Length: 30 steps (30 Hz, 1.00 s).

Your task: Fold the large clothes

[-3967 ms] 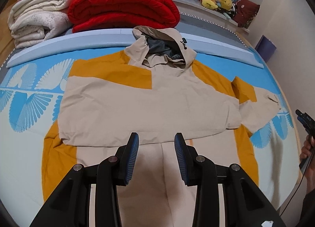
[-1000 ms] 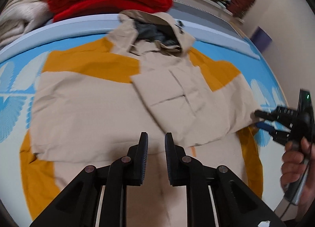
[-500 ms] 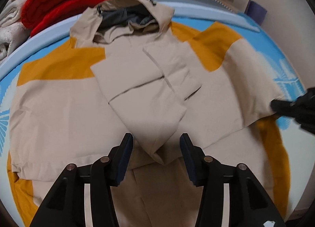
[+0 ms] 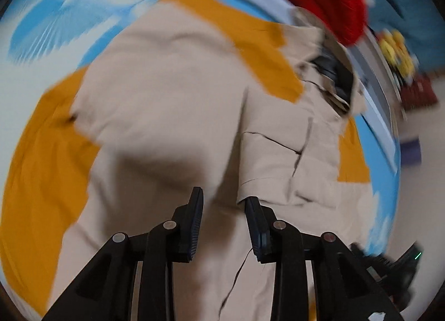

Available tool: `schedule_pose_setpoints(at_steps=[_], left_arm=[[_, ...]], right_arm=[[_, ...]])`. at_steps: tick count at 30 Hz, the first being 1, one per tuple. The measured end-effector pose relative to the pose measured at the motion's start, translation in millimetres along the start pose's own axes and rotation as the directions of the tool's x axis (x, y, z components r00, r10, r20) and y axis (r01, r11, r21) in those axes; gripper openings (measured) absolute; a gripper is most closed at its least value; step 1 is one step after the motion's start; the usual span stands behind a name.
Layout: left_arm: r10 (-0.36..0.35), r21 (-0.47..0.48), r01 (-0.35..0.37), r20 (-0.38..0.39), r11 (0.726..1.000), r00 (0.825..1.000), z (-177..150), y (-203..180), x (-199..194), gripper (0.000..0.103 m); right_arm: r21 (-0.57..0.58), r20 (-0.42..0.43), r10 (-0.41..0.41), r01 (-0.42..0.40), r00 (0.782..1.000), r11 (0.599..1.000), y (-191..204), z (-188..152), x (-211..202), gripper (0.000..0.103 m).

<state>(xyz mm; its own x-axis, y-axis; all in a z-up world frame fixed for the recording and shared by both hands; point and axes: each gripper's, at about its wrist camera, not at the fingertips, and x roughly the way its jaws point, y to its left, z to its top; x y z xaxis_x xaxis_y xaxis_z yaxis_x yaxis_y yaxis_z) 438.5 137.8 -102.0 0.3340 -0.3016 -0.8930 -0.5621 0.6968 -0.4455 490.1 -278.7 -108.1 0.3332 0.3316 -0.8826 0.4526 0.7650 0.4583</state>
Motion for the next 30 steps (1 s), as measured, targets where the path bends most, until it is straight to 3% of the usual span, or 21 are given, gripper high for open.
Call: schedule_pose_setpoints(at_steps=[4,8,10,11,12,17,20,22,24,27,30], left_arm=[[-0.108,-0.184,0.105,-0.005,0.977,0.994,14,34,-7,0.030],[-0.130,-0.218,0.131,0.021,0.967,0.991,26,45,-18,0.030],[-0.043,-0.126,0.035,-0.057,0.991,0.997,29,36,-12,0.031],[0.059,0.015,-0.057,-0.119,0.998,0.991,31,22,-3,0.031],[0.114,0.103,-0.102,-0.117,0.989,0.987,31,15,-3,0.031],[0.152,0.216,-0.162,0.061,0.963,0.986,33,-11,-29,0.038],[0.195,0.131,-0.209,0.111,0.969,0.975,42,4,-37,0.039],[0.241,-0.033,-0.238,0.135,0.971,0.961,50,33,-47,0.031],[0.234,-0.127,-0.219,0.116,0.968,0.965,55,54,-52,0.031],[0.150,-0.100,-0.138,0.121,0.985,0.981,57,52,-56,0.033],[0.125,-0.041,-0.120,0.130,0.992,0.984,57,40,-56,0.034]], right_arm=[[-0.005,-0.029,0.018,-0.018,0.999,1.000,6,-9,9,0.002],[0.010,-0.051,0.049,-0.048,0.998,0.999,8,-13,15,0.002],[0.010,-0.045,0.038,-0.038,0.998,0.999,8,-13,15,0.002],[0.008,-0.044,0.026,-0.025,0.999,1.000,8,-13,16,0.002],[0.004,-0.041,0.013,-0.012,0.999,1.000,8,-12,16,0.002],[0.012,-0.062,0.010,-0.010,0.998,1.000,6,-12,19,0.003],[0.015,-0.057,0.016,-0.015,0.998,1.000,6,-11,17,0.003],[0.017,-0.050,0.005,-0.004,0.999,1.000,5,-10,15,0.003],[0.024,-0.051,-0.003,0.004,0.999,1.000,2,-10,15,0.004],[0.036,-0.061,-0.002,0.004,0.998,0.999,-1,-8,17,0.004],[0.034,-0.068,-0.002,0.004,0.998,0.999,0,-8,18,0.005]])
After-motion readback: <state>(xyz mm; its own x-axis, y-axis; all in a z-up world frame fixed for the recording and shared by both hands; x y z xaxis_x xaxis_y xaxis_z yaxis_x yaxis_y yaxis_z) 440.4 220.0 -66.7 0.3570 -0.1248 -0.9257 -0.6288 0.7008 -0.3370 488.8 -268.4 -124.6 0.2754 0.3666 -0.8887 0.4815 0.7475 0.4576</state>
